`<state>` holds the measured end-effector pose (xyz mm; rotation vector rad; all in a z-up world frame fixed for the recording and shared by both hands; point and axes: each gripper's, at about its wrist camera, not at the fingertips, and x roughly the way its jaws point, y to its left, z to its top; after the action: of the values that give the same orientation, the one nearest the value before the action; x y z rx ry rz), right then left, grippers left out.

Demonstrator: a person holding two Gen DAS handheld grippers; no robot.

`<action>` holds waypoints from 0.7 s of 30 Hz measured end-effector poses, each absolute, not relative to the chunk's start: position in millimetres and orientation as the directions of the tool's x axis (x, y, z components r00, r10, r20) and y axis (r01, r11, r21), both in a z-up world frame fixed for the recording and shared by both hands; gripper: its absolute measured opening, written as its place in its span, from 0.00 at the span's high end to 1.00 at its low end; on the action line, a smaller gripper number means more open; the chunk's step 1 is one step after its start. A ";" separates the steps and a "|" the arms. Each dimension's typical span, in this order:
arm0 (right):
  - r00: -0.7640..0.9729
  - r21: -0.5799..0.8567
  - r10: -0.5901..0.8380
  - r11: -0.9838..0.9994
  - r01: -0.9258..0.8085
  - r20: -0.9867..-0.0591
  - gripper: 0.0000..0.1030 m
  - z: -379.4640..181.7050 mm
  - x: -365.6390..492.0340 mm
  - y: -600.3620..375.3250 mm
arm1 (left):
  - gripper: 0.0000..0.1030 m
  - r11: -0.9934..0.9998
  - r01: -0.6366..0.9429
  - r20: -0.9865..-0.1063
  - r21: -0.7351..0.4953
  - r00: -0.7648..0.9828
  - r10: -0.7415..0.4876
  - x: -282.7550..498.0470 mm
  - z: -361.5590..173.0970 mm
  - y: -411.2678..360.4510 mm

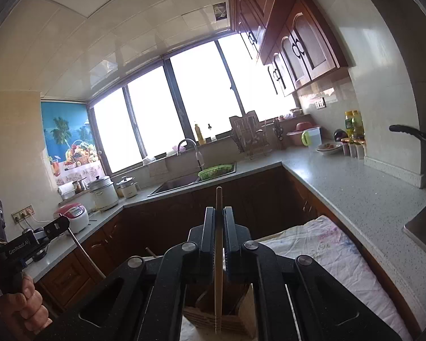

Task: Organize utensils
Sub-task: 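Lift the held chopsticks and carry them above the wooden holder with both grippers, then lower the chopsticks into the wooden holder and open both grippers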

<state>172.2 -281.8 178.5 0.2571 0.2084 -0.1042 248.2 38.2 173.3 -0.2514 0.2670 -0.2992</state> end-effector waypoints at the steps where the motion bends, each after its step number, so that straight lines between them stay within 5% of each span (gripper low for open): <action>1: 0.973 0.233 -0.087 0.963 0.137 -0.212 0.95 177.2 176.4 -282.8 | 0.98 0.925 0.246 -0.222 -0.288 0.923 -0.315 258.8 167.1 34.8; 14: 0.961 0.176 -0.137 0.967 0.182 -0.239 0.95 103.6 211.6 -280.2 | 0.98 0.921 0.149 -0.288 -0.361 0.921 -0.262 348.5 59.7 -13.2; 21: 0.946 0.194 -0.136 0.961 0.198 -0.293 0.94 83.8 214.3 -286.9 | 0.97 0.929 0.168 -0.336 -0.330 0.899 -0.281 374.1 48.5 -33.2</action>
<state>214.3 -286.9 83.8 0.2232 0.2819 -0.1711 374.1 -33.2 48.5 -0.2999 0.3891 -0.2361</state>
